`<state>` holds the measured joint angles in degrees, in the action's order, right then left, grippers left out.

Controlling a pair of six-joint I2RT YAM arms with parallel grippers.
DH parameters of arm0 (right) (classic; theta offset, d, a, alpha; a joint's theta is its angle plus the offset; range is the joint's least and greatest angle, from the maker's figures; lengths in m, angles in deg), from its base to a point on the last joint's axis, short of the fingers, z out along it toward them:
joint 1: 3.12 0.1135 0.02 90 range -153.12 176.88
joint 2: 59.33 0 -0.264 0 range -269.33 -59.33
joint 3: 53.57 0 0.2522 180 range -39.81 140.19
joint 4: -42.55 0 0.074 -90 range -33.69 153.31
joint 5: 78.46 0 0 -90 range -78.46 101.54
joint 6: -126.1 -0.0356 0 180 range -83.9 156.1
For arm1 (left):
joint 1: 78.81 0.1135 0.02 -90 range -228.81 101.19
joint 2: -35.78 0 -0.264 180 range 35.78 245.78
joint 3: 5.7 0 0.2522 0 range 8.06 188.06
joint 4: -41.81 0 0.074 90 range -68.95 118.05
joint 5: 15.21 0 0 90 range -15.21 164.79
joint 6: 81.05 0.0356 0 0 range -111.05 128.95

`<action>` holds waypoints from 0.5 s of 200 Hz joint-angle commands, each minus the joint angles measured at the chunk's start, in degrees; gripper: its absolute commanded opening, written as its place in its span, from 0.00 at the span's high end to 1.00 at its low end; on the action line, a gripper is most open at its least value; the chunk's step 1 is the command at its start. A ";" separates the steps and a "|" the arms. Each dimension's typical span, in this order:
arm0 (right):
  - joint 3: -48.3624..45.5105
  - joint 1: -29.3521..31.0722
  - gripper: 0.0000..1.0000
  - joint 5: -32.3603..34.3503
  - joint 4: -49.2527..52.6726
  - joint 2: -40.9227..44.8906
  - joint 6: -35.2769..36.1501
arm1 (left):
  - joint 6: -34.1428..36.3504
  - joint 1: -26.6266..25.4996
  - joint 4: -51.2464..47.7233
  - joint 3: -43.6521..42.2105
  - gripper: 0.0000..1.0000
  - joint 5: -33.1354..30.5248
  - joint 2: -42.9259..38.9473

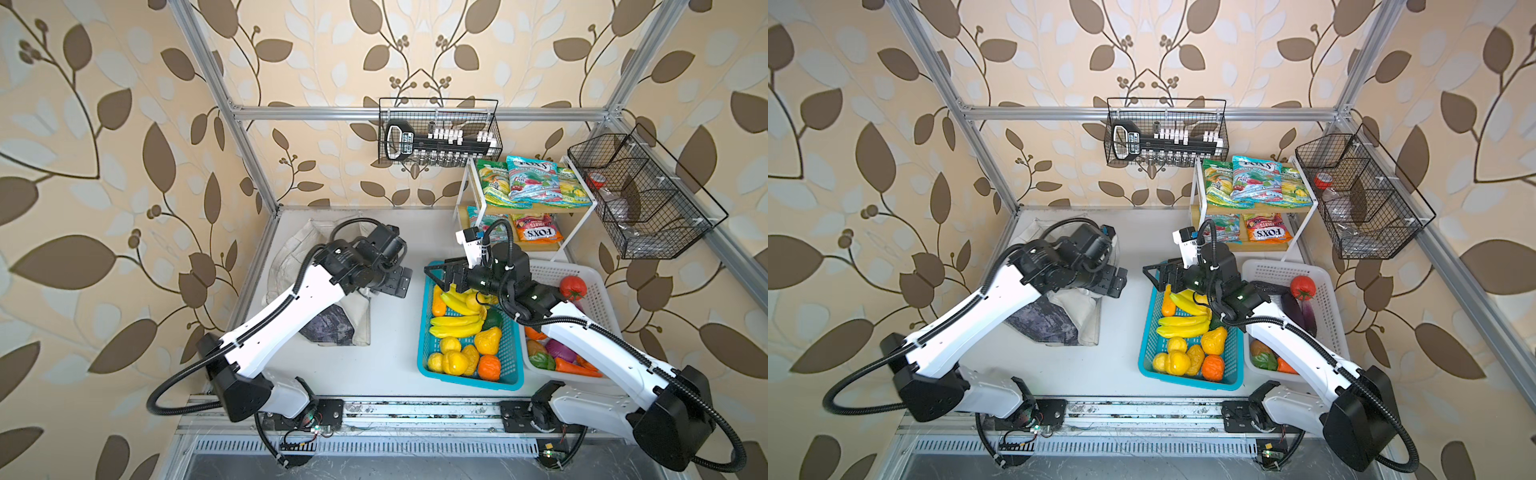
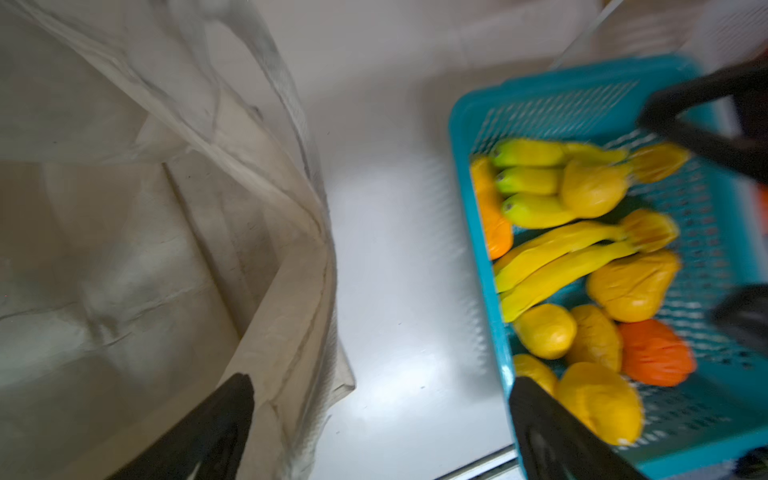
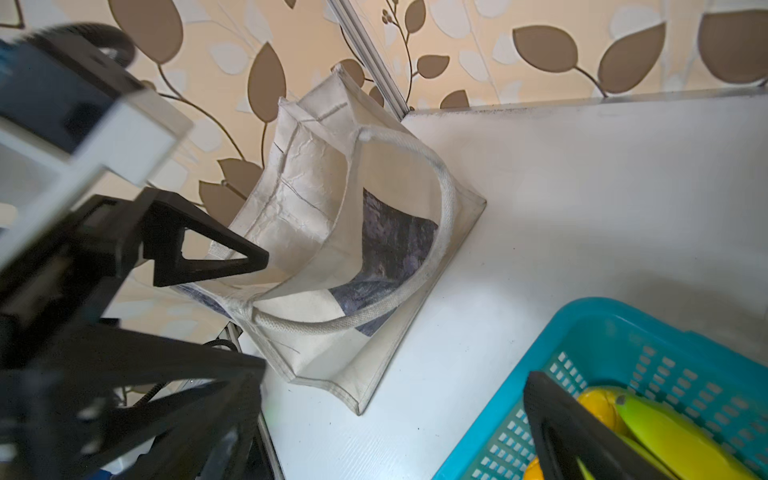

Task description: Place the food into the grocery bag and tie it

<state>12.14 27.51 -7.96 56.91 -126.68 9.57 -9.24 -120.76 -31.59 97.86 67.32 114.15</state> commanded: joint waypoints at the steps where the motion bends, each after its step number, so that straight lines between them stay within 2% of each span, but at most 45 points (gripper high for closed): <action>1: 3.69 -0.97 0.00 1.02 1.80 0.40 1.17 | 0.51 3.43 9.03 2.52 0.01 5.94 -7.00; 14: 5.34 -0.29 0.00 3.75 3.82 0.09 0.61 | 0.50 6.63 9.29 3.67 0.01 5.80 -8.65; 27: 7.21 0.80 0.00 3.70 4.83 -0.92 0.40 | -1.49 14.29 9.93 3.72 0.01 10.33 -10.10; 31: 8.16 1.30 0.00 3.87 5.63 -1.45 0.35 | -2.91 17.87 11.63 3.05 0.02 15.00 -10.92; 42: 11.46 3.11 0.01 5.59 8.88 -3.43 0.36 | -9.34 30.57 24.01 -2.67 0.07 37.62 -14.25; 48: 12.90 4.19 0.05 5.84 9.74 -4.57 1.00 | -14.96 35.92 29.94 -5.27 0.09 42.93 -15.58; 54: 14.19 5.25 0.08 6.11 10.49 -5.80 1.69 | -16.73 38.39 30.32 -5.17 0.10 42.68 -15.97; 76: 19.70 8.32 0.08 8.21 14.44 -10.39 1.14 | -8.13 40.05 19.51 1.40 0.01 30.06 -12.26; 100: 26.45 11.22 0.00 12.30 19.99 -14.83 1.69 | -10.87 50.81 19.12 -2.75 0.01 35.94 -9.03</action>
<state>33.10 36.52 -1.25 69.26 -138.37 10.51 -18.20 -77.83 -12.27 97.18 97.16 102.30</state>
